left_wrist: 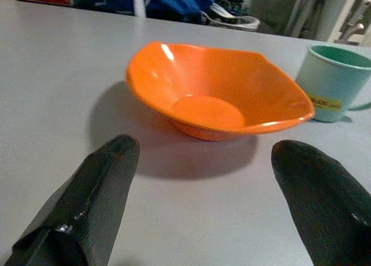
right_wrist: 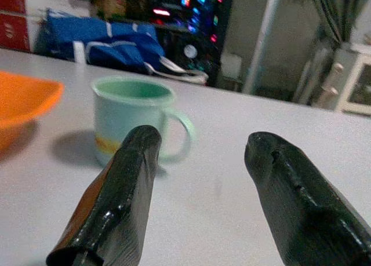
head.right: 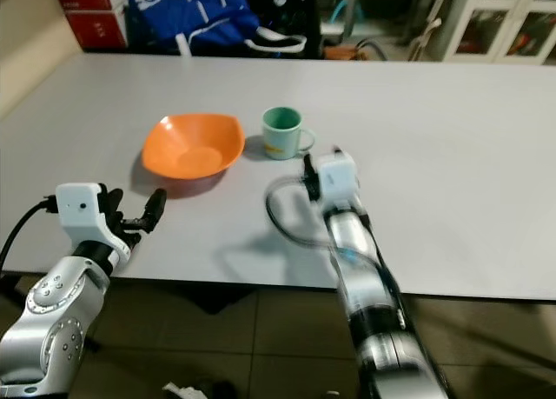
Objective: Setting the table
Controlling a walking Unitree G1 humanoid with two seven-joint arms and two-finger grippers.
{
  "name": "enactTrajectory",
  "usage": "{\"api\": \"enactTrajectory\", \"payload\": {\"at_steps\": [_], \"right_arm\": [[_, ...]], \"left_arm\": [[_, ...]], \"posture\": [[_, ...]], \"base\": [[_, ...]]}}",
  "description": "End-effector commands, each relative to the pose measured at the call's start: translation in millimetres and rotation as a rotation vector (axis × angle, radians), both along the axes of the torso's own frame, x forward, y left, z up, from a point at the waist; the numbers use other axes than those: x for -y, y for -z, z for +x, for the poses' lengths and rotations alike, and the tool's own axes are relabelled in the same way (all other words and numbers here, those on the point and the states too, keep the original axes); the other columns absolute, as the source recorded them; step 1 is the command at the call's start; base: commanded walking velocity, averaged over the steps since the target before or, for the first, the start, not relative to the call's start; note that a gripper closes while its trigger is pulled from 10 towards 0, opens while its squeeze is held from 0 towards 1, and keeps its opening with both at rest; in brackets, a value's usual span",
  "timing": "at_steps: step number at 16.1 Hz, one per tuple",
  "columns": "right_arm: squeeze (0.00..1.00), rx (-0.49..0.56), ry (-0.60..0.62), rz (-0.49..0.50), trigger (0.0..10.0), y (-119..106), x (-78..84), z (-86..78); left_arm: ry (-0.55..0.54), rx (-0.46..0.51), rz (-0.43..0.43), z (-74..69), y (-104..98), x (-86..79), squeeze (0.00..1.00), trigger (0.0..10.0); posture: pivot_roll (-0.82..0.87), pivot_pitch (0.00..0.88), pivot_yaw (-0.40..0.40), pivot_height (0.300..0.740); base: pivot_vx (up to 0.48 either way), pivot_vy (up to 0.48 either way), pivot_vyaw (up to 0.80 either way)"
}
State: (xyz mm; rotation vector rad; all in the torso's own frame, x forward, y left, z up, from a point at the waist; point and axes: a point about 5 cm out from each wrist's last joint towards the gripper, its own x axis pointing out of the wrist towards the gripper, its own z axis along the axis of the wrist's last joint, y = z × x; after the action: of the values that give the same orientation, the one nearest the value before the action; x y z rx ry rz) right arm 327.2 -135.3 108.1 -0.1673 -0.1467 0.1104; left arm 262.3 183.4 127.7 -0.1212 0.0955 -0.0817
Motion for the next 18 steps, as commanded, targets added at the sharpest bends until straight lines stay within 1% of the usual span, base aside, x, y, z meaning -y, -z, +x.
{"api": "enactTrajectory", "payload": {"at_steps": [1, 2, 3, 4, 5, 6, 7, 8, 9, 10, 11, 12, 13, 14, 16, 17, 18], "right_arm": [[0.00, 0.018, -0.038, 0.054, 10.0, -0.4, 0.8, -11.3], [0.00, -0.004, -0.055, 0.075, 10.0, 10.0, 5.5, -24.7], [0.00, -0.015, -0.059, 0.080, 10.0, 13.7, 7.2, -28.6], [0.00, -0.045, -0.058, 0.078, 10.0, 23.3, 12.8, -38.6], [0.00, -0.061, -0.055, 0.099, 10.0, 26.9, 15.4, -43.4], [0.00, -0.082, -0.071, 0.116, 10.0, 32.8, 19.7, -60.5], [0.00, -0.092, -0.088, 0.120, 10.0, 35.9, 20.7, -70.1], [0.00, -0.107, -0.112, 0.152, 10.0, 40.9, 20.8, -87.4], [0.00, -0.071, -0.138, 0.178, 10.0, 41.2, 18.9, -99.0], [0.00, -0.059, -0.140, 0.195, 10.0, 43.2, 17.7, -99.5], [0.00, -0.054, -0.128, 0.196, 10.0, 47.8, 17.4, -96.3], [0.00, -0.053, -0.124, 0.191, 10.0, 48.8, 17.5, -95.2], [0.00, -0.049, -0.116, 0.186, 10.0, 49.7, 17.6, -92.4], [0.00, -0.044, -0.112, 0.181, 10.0, 51.2, 16.0, -89.2], [0.00, -0.046, -0.089, 0.191, 10.0, 52.6, 15.7, -82.9], [0.00, -0.045, -0.088, 0.183, 10.0, 52.9, 15.7, -82.0], [0.00, -0.040, -0.089, 0.177, 10.0, 51.8, 15.4, -80.9]], "left_arm": [[-0.040, 0.021, 0.002, 0.2, -0.5, -7.4, 0.00, 10.0], [-0.054, 0.001, -0.007, -1.8, 3.6, -11.4, 0.00, 10.0], [-0.056, -0.012, -0.011, -2.7, 5.6, -12.1, 0.00, 10.0], [-0.053, -0.044, -0.026, -7.9, 10.7, -12.5, 0.00, 10.0], [-0.044, -0.053, -0.024, -12.2, 12.8, -12.1, 0.00, 10.0], [-0.026, -0.098, -0.007, -29.2, 23.8, -13.5, 0.00, 10.0], [-0.023, -0.066, 0.060, -40.7, 25.0, -15.8, 0.00, 10.0], [0.017, 0.019, 0.201, -67.9, 24.0, -13.2, 0.00, 10.0], [0.052, 0.094, 0.244, -81.4, 17.9, -5.6, 0.00, 10.0], [0.049, 0.125, 0.248, -78.2, 14.4, -5.0, 0.00, 10.0], [0.018, 0.153, 0.292, -70.8, 14.6, -8.5, 0.00, 10.0], [0.011, 0.158, 0.305, -69.0, 15.0, -9.4, 0.00, 10.0], [-0.021, 0.165, 0.325, -65.4, 15.2, -11.9, 0.00, 10.0], [-0.070, 0.133, 0.327, -60.1, 19.0, -17.7, 0.00, 10.0], [-0.053, 0.072, 0.241, -56.4, 29.3, -16.5, 0.00, 10.0], [-0.043, 0.066, 0.228, -56.2, 31.8, -15.6, 0.00, 10.0], [-0.045, 0.041, 0.182, -55.0, 35.3, -14.4, 0.00, 10.0]], "posture": [[-0.15, 0.000, 0.074, 0.740], [-0.14, 0.000, 0.079, 0.740], [-0.14, 0.000, 0.079, 0.740], [-0.13, 0.000, 0.089, 0.740], [-0.12, 0.000, 0.093, 0.740], [-0.11, 0.000, 0.105, 0.740], [-0.11, 0.000, 0.107, 0.740], [-0.11, 0.000, 0.109, 0.740], [-0.10, 0.000, 0.107, 0.740], [-0.10, 0.000, 0.108, 0.740], [-0.10, 0.002, 0.105, 0.740], [-0.10, 0.002, 0.105, 0.740], [-0.11, 0.005, 0.107, 0.740], [-0.11, 0.004, 0.107, 0.740], [-0.12, 0.012, 0.115, 0.740], [-0.13, 0.016, 0.119, 0.740], [-0.13, 0.017, 0.125, 0.740]], "base": [[0.000, 0.000, 0.00], [0.000, 0.000, 0.00], [0.000, 0.000, 0.00], [0.000, 0.000, 0.00], [0.000, 0.000, 0.00], [0.000, 0.000, 0.00], [0.000, 0.000, 0.00], [0.000, 0.000, 0.00], [0.000, 0.000, 0.00], [0.000, 0.000, 0.00], [0.000, 0.000, 0.00], [0.000, 0.000, 0.00], [0.000, 0.000, 0.00], [0.000, 0.000, 0.00], [0.000, 0.000, 0.00], [0.000, 0.000, 0.00], [0.000, 0.000, 0.00]]}}
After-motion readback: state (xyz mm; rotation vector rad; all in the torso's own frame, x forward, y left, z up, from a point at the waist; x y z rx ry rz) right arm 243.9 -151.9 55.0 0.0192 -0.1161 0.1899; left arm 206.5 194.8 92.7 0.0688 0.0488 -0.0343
